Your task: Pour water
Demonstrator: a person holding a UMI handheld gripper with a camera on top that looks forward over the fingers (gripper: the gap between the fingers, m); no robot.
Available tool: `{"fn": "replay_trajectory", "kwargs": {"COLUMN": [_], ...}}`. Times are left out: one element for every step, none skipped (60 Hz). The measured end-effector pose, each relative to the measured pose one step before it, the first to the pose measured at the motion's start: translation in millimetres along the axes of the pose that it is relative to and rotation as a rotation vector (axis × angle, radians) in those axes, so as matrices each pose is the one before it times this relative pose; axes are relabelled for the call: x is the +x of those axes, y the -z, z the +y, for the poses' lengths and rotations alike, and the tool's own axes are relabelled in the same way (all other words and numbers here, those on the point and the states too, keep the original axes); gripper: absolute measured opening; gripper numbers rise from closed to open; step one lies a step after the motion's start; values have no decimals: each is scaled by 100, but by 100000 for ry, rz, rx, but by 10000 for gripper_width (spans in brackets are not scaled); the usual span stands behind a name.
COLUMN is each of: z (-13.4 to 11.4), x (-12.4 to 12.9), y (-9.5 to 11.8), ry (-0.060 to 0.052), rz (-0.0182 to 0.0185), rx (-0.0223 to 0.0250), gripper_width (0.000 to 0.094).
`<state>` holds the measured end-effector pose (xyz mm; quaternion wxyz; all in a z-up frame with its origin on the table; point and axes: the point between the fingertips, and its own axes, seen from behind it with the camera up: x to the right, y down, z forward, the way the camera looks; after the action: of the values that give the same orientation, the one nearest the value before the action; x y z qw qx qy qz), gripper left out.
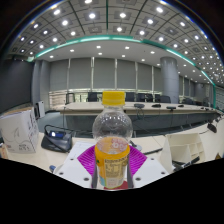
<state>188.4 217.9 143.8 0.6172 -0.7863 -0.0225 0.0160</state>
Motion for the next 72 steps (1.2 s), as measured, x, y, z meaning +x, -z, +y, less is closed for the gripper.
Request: {"fn": "replay_trajectory", "kwargs": {"z": [635,589,556,1268,221,544,477,414,501,403,360,368,368,398,-89,-269,203,194,-177,77,-55,-43,8,-1,-133,118,80,110,154,83,16,-158,-40,-200,-172,-164,-175,-146,-146,-143,-135,-101,-118,-92,-70,-71,-92,-23,-42,-26,-6,-18,37,33,75,12,11,79,179,201,125,316,217,262,256,200,118,83,137,163,182,207], "x": [94,-5,35,-47,508,68,82,99,106,199,93,105,113,115,493,-36,-333,9,32,26,76,60,-21,-32,178,-199,60,112,121,-58,-27,377,-36,-13,19,30,29,8,50,70,46,9,131,162,-148,-83,-106,-132,-173,-254,-195,-361,-319,-303,-346,-412,-462,-493,-505,-503,-443,-423,-323,-328,-296,-360,-404,-356,-269,-262,-321,-341], "y": [-174,-111,-94,-1360,622,-112,-85,-79,-512,-132,-115,-77,-57,-66,450,-17,-461,42,126,64,64,25,18,-9,370,-172,-33,-15,8,23,49,399,63,408,226,275,326,336,388,468,486,507,419,482,910,653,709,742,801,856,803,940,965,1157,1028,1032,1058,1072,1090,1108,842,1274,1120,1132,1105,1145,1115,595,1129,1236,1029,975], "ry": [179,38,-8,136,123,77,208,324,452,466,415,284,182,167,-88,-739,-427,-319,-635,-410,-206,-49,70,157,20,50,-13,-49,35,60,56,287,169,143,107,81,179,165,168,175,173,211,172,132,-40,85,152,82,-171,-371,-336,-453,-681,-676,-695,-411,-219,-180,-62,308,640,897,756,423,240,394,414,294,-22,-238,-95,-9], "rz": [-45,-190,-179,124,-42,103,206,311,399,203,253,265,323,363,135,-332,155,368,-62,0,197,101,-30,-24,133,274,322,628,691,194,276,262,475,312,239,296,261,335,440,412,318,277,306,300,523,471,419,429,417,253,-45,-44,155,426,221,-75,-307,-319,-204,-131,13,348,369,496,629,394,202,26,342,323,130,-106], "rx": [-887,-819,-695,-435,-483,-550,-512,-440,-428,-473,-399,-457,-503,-516,1149,1562,-599,-171,833,-68,341,322,78,43,-88,-187,-404,-669,-910,-771,-462,-240,-278,-309,-96,-128,-217,-417,-453,-480,-543,-624,-762,-824,-818,-797,-712,-719,-786,-853,-853,-823,-888,-1067,-908,-654,-568,-663,-984,-1197,-1279,-776,-922,-996,-925,-598,-150,-142,-121,-312,-397,-375], "gripper_width": [405,404,405,405,406,405,406,406,406,406,405,407,407,407,407,407,406,411,412,419,422,435,446,460,479,496,515,531,550,579,614,661,718,780,845,876,853,840,840,847,857,869,871,866,863,860,859,859,860,859,860,859,859,859,861,860,861,862,861,858,860,859,857,855,856,858,858,857,858,859,859,859]}}
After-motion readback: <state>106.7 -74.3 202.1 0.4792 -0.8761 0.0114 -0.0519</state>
